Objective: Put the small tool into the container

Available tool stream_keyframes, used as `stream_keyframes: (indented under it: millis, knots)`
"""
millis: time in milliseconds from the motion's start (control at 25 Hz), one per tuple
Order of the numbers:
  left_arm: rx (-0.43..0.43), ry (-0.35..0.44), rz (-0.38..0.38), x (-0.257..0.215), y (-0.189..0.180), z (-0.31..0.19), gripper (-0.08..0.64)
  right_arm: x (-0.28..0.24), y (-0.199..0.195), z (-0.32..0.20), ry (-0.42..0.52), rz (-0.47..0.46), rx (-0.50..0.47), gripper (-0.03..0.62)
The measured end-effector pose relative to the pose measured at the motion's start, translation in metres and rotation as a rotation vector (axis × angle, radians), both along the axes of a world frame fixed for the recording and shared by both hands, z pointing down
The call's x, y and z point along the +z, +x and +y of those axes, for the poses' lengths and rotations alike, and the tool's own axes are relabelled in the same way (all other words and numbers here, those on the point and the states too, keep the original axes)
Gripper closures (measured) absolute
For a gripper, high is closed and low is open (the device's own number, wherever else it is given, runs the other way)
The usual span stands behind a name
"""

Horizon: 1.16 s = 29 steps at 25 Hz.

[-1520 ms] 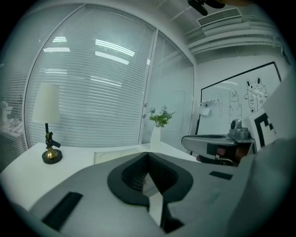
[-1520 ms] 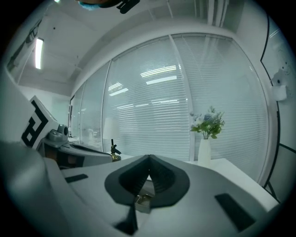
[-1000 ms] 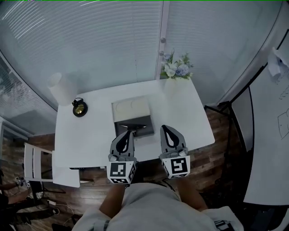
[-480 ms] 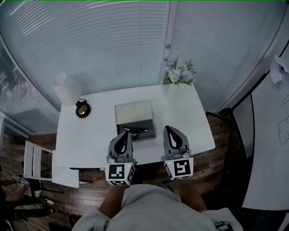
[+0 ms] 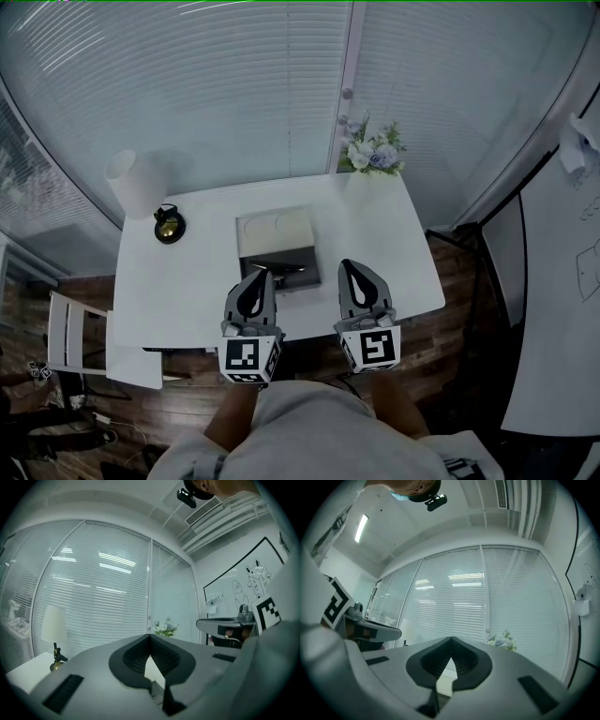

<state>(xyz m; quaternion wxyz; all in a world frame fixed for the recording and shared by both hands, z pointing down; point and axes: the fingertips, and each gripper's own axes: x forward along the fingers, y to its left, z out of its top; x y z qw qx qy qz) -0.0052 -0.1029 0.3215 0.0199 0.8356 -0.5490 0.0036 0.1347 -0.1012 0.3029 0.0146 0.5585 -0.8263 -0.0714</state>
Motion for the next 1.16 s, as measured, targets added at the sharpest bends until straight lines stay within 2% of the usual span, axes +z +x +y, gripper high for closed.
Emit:
stream_keyframes:
  millis: [280,1160]
  knots:
    - [0.003,-0.003,-0.004,0.0002,0.0021,0.001,0.538,0.0007,-0.0033,0.0014,-0.02,-0.01,-0.032,0.568]
    - [0.015,-0.026,0.001,0.0048,0.0021,-0.001,0.538,-0.0034,-0.0005,-0.0005,-0.022,-0.011,-0.03,0.568]
